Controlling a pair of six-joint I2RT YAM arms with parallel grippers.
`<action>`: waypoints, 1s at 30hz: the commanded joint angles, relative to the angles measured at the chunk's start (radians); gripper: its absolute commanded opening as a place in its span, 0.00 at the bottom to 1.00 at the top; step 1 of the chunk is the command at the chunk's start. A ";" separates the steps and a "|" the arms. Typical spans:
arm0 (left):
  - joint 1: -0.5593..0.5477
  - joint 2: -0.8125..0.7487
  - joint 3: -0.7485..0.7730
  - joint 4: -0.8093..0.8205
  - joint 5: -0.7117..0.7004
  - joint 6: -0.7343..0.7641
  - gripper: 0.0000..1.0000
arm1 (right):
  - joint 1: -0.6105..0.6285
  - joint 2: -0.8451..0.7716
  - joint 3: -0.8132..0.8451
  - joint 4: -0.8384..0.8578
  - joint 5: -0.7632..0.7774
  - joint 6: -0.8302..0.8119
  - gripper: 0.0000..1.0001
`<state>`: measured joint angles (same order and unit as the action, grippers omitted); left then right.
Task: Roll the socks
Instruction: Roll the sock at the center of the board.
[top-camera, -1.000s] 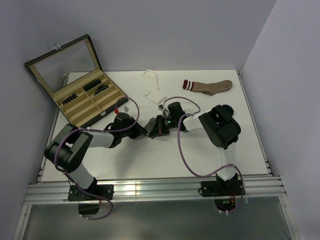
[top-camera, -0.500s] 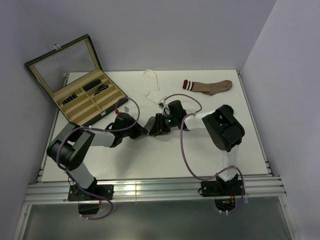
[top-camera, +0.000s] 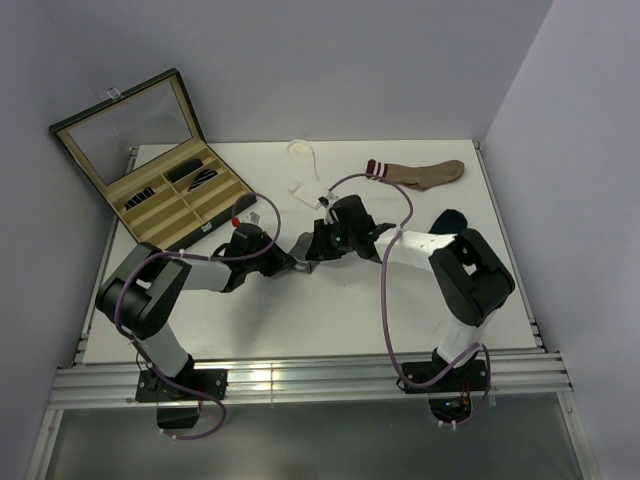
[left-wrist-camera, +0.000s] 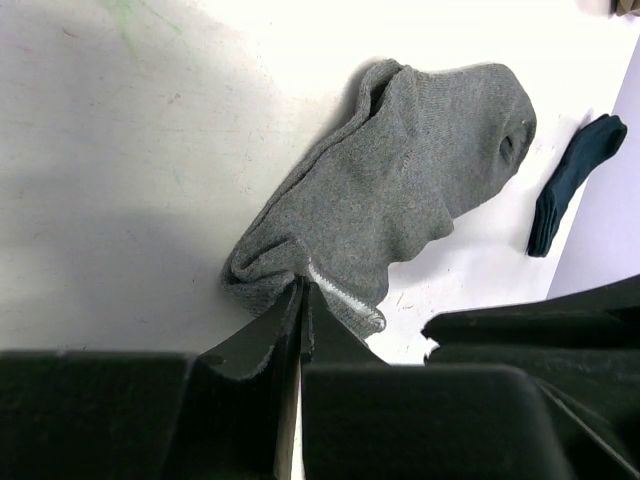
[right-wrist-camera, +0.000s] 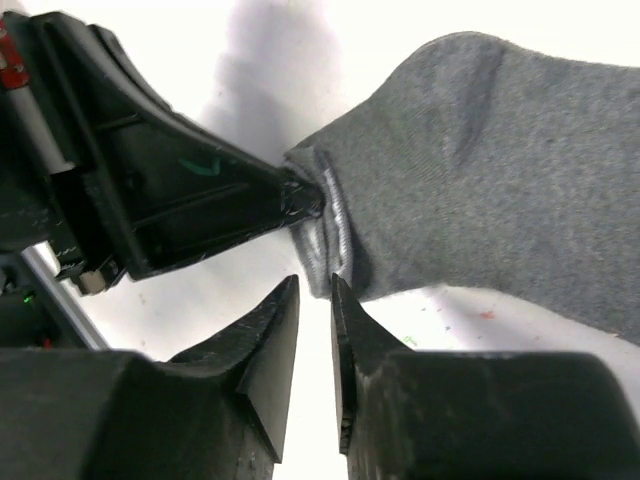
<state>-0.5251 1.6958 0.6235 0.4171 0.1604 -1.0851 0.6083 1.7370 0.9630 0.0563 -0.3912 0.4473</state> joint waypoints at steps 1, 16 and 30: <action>-0.001 0.010 0.021 -0.058 -0.019 0.037 0.08 | 0.004 -0.005 0.035 0.005 0.045 -0.009 0.24; -0.004 0.004 0.039 -0.081 -0.021 0.053 0.08 | 0.005 0.107 -0.029 0.112 -0.022 0.054 0.15; -0.009 0.001 0.065 -0.121 -0.022 0.085 0.07 | 0.030 -0.034 -0.023 0.057 0.049 -0.013 0.16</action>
<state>-0.5274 1.6958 0.6685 0.3389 0.1604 -1.0367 0.6228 1.7599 0.9169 0.1081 -0.3576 0.4549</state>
